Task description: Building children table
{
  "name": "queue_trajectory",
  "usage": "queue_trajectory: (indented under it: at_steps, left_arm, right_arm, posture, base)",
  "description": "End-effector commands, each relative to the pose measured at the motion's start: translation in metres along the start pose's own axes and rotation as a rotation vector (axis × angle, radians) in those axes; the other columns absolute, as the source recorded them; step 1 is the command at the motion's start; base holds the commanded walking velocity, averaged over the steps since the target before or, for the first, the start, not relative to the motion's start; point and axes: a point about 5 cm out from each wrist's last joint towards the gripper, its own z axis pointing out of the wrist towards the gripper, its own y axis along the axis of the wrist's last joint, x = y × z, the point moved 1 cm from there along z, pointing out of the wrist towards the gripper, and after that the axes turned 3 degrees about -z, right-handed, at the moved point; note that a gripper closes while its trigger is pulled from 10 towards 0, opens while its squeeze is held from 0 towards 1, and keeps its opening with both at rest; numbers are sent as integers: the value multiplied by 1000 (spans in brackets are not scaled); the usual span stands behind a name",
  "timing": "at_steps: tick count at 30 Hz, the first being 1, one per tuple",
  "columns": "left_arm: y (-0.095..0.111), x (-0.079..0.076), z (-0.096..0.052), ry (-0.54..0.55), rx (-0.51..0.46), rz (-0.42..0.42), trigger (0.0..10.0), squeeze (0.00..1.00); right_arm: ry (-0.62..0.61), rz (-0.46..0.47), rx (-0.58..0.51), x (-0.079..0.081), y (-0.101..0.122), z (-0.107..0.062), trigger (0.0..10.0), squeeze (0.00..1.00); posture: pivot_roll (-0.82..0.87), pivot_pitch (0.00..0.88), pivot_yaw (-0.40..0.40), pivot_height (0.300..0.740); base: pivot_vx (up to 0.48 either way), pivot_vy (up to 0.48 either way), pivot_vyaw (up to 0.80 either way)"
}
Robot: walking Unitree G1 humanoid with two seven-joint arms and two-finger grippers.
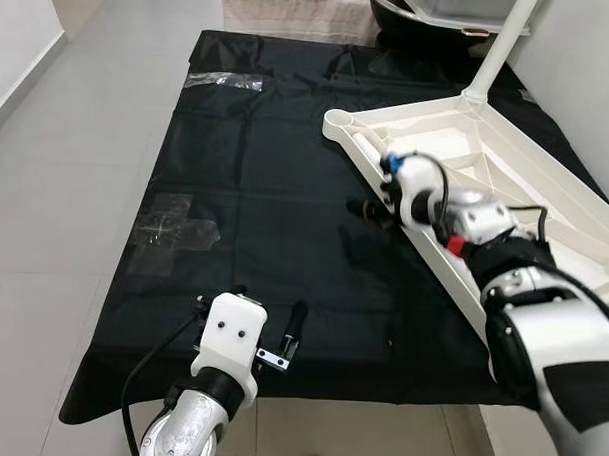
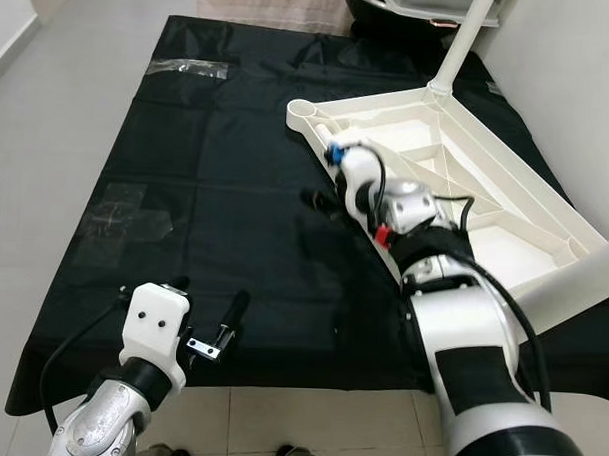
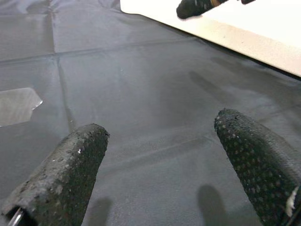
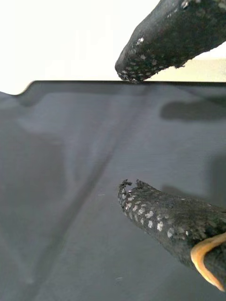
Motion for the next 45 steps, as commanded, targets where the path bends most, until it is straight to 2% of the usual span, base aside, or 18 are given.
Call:
queue_trajectory:
  at_steps: [1, 5, 11, 22, 26, 30, 31, 34, 38, 41, 45]
  left_arm:
    - [-4, -1, -1, -6, 23, -2, 10000, 0]
    - [-5, -1, -1, -7, 26, 7, 10000, 0]
    - [-5, -1, -1, -7, 26, 21, 10000, 0]
    - [-5, -1, -1, -1, 25, 25, 10000, 0]
    - [-5, 0, -1, 6, 25, 26, 10000, 0]
    - [-5, -1, -1, 3, 24, 26, 10000, 0]
    - [-5, -1, -1, -1, 25, 26, 10000, 0]
    - [-5, -1, -1, -4, 27, 27, 10000, 0]
    - [-5, 0, 0, -1, 27, 31, 10000, 0]
    - [-5, 0, 0, -1, 26, 37, 10000, 0]
    - [-5, 0, 0, -1, 26, 38, 10000, 0]
  right_arm:
    - [-27, 8, 15, -4, -6, -1, 10000, 0]
    - [-68, -17, 85, -11, -18, -4, 10000, 0]
    - [-31, -37, 175, -8, -40, -4, 10000, 0]
    - [-58, 1, 216, -6, -52, -3, 10000, 0]
    - [-88, 12, 187, -8, -48, -3, 10000, 0]
    - [-126, 55, 108, -13, -34, -3, 10000, 0]
    - [-120, 102, 20, -15, -17, -4, 10000, 0]
    - [-135, 96, -35, -19, -5, -7, 10000, 0]
    - [-154, 74, -26, -23, -3, -9, 10000, 0]
    - [-140, 49, 59, -21, -20, -8, 10000, 0]
    - [-132, 55, 95, -19, -29, -7, 10000, 0]
  posture:
    - [68, 191, -114, 740]
    - [66, 185, -115, 740]
    - [67, 173, -116, 740]
    - [70, 164, -121, 740]
    - [69, 165, -121, 740]
    - [71, 171, -124, 740]
    - [70, 173, -126, 740]
    - [67, 174, -127, 740]
    - [67, 174, -129, 740]
    - [68, 174, -125, 740]
    - [68, 175, -125, 740]
  base:
    - [0, 0, 0]
    - [0, 0, 0]
    - [0, 0, 0]
    - [0, 0, 0]
    - [0, 0, 0]
    - [0, 0, 0]
    - [0, 0, 0]
    - [0, 0, 0]
    - [0, 0, 0]
    - [0, 0, 0]
    - [0, 0, 0]
